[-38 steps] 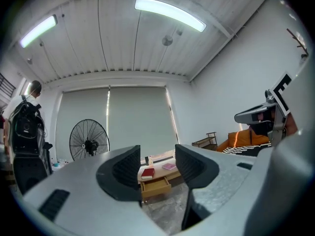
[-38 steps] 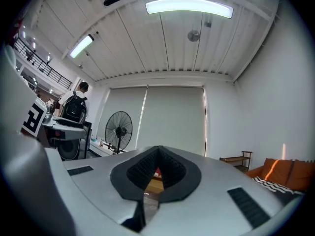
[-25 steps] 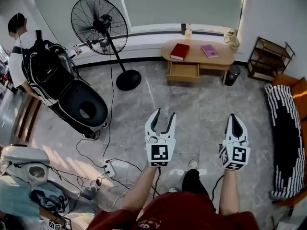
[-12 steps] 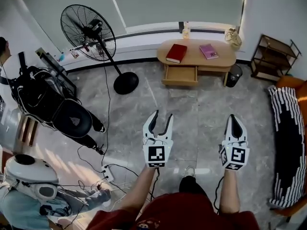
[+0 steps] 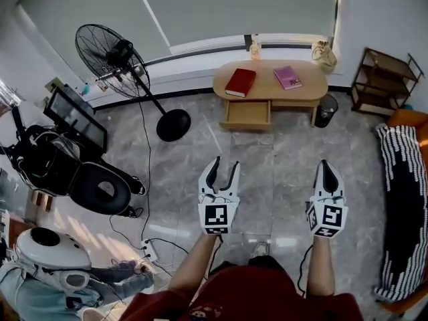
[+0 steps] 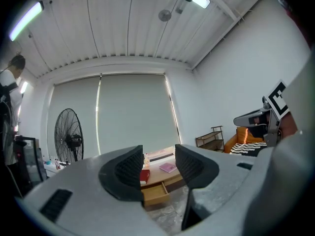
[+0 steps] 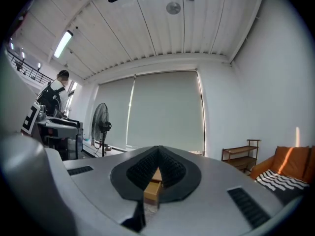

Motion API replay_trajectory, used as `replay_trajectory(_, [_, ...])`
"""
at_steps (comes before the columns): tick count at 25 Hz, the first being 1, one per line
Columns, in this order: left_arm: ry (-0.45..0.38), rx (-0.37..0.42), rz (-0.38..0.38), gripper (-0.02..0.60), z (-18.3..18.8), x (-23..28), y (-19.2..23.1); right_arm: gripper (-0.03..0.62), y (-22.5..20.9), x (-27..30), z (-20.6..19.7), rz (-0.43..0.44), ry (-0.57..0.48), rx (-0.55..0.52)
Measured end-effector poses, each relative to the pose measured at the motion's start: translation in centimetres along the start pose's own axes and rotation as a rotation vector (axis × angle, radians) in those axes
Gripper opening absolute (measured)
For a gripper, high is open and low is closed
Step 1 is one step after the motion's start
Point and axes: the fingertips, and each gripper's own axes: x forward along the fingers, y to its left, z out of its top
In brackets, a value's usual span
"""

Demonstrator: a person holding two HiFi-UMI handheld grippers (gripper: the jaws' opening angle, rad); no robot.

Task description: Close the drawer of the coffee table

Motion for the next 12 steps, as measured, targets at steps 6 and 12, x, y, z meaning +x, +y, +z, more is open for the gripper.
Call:
replay_trajectory(6, [0.01,0.009,0.013,0.204,0.0,2.3,-0.9,-0.006,-2.3,1.9,-0.2,0.004,-0.001,0.004])
replay_trajectory(12, [0.001,0.012,0.015,0.204,0.0,4.6,-0.8,-0.006,-3.0,4.0,-0.2,0.008,-0.009,0.005])
